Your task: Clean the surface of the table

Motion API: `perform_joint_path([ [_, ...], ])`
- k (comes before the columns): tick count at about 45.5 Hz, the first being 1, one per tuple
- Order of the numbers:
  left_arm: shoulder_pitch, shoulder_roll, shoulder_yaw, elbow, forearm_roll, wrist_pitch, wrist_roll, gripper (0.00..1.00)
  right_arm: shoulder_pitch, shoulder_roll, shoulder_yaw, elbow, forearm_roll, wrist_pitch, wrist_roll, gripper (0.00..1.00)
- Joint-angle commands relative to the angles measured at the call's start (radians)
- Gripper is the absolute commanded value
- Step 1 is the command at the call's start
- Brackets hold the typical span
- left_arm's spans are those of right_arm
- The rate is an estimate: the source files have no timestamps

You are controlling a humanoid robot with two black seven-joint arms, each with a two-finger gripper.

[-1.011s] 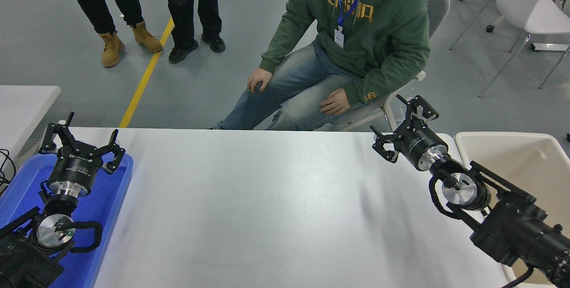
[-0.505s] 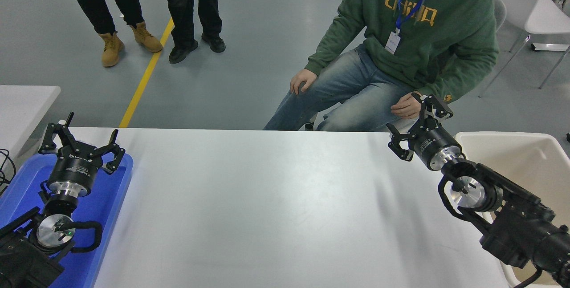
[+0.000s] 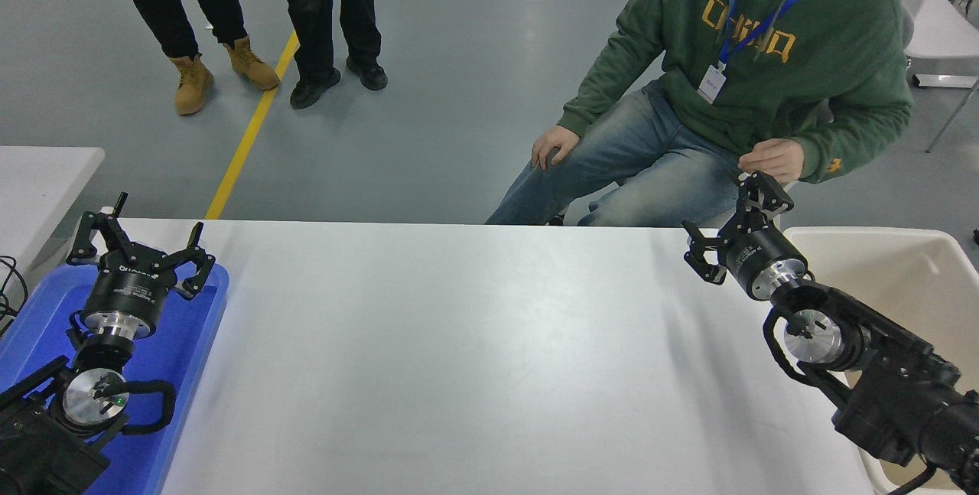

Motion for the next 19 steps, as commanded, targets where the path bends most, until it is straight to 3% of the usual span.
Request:
perform_joint_path([
  [1,0.001,0.000,0.000,0.000,0.000,0.000,0.000,1.00,-0.002,0.001,-0.002,-0.012,-0.001,0.001,0.009,1.00],
  [19,0.001,0.000,0.000,0.000,0.000,0.001,0.000,1.00,-0.008,0.002,-0.001,-0.041,-0.001,0.004,0.009,1.00],
])
